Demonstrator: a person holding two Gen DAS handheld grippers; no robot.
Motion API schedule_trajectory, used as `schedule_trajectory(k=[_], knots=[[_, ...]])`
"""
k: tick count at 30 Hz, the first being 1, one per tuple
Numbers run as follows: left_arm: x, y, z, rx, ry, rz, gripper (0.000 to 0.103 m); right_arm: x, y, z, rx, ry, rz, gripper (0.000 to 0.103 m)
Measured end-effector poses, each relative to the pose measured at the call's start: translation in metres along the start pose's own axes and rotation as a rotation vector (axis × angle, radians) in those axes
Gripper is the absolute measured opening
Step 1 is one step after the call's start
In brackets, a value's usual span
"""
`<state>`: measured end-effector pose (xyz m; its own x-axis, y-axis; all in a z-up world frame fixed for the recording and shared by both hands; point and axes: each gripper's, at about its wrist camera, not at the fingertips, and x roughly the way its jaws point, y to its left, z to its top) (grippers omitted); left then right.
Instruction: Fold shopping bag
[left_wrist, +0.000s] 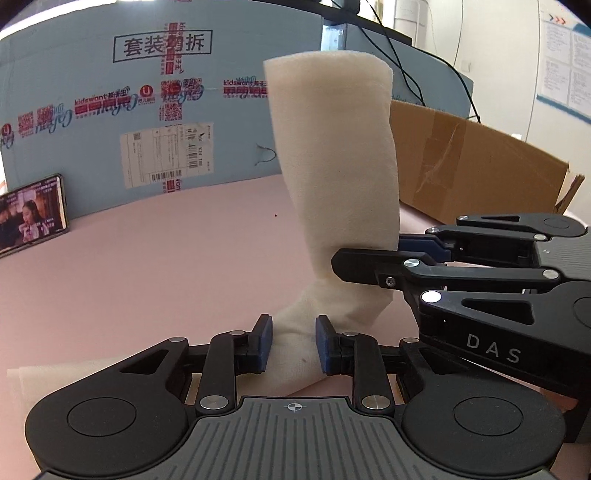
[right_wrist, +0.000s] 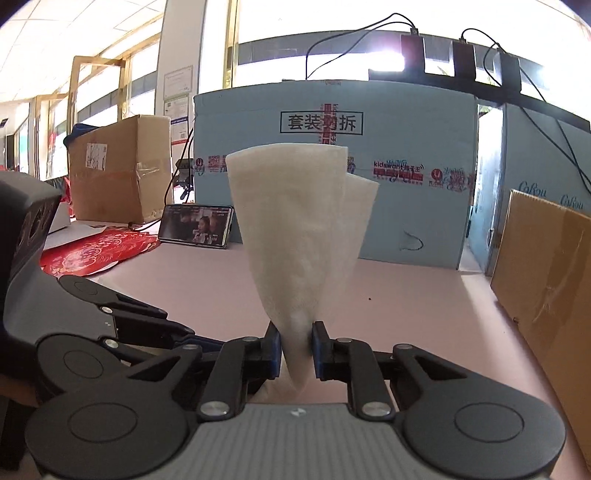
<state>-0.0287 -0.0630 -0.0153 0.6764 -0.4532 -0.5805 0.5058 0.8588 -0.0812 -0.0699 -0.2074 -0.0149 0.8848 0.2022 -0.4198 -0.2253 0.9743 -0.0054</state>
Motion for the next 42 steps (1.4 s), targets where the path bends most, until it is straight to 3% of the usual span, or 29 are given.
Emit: schedule_trajectory(k=[4, 8, 14, 22, 28, 31, 35, 38, 40, 42], knots=[[-0.048, 0.016, -0.012, -0.027, -0.036, 0.051, 0.025, 0.001, 0.004, -0.001, -0.04, 0.012, -0.023, 0.015], [-0.054, 0.033, -0.027, -0.083, -0.003, 0.112, 0.025, 0.001, 0.024, -0.002, -0.156, -0.015, -0.053, 0.015], [-0.05, 0.053, -0.034, -0.173, -0.016, 0.059, 0.025, 0.001, 0.085, -0.018, -0.525, -0.069, -0.088, 0.016], [-0.056, 0.075, -0.039, -0.297, -0.046, -0.024, 0.025, 0.002, 0.118, -0.035, -0.727, -0.021, 0.021, 0.016], [-0.097, 0.085, -0.037, -0.29, -0.135, 0.143, 0.035, 0.001, 0.122, -0.035, -0.723, -0.029, 0.038, 0.016], [-0.12, 0.079, -0.03, -0.282, -0.236, 0.212, 0.036, 0.0, 0.123, -0.039, -0.732, -0.031, 0.037, 0.016], [-0.132, 0.052, -0.014, -0.177, -0.344, 0.155, 0.042, -0.003, 0.125, -0.043, -0.757, -0.037, 0.044, 0.016], [-0.112, 0.035, -0.004, -0.092, -0.307, 0.094, 0.043, -0.006, 0.125, -0.046, -0.771, -0.042, 0.054, 0.017], [-0.085, 0.027, -0.001, -0.034, -0.215, 0.101, 0.043, -0.008, 0.125, -0.047, -0.778, -0.047, 0.057, 0.019], [-0.061, 0.028, -0.009, -0.001, -0.104, 0.157, 0.042, -0.009, 0.123, -0.046, -0.771, -0.047, 0.062, 0.021]])
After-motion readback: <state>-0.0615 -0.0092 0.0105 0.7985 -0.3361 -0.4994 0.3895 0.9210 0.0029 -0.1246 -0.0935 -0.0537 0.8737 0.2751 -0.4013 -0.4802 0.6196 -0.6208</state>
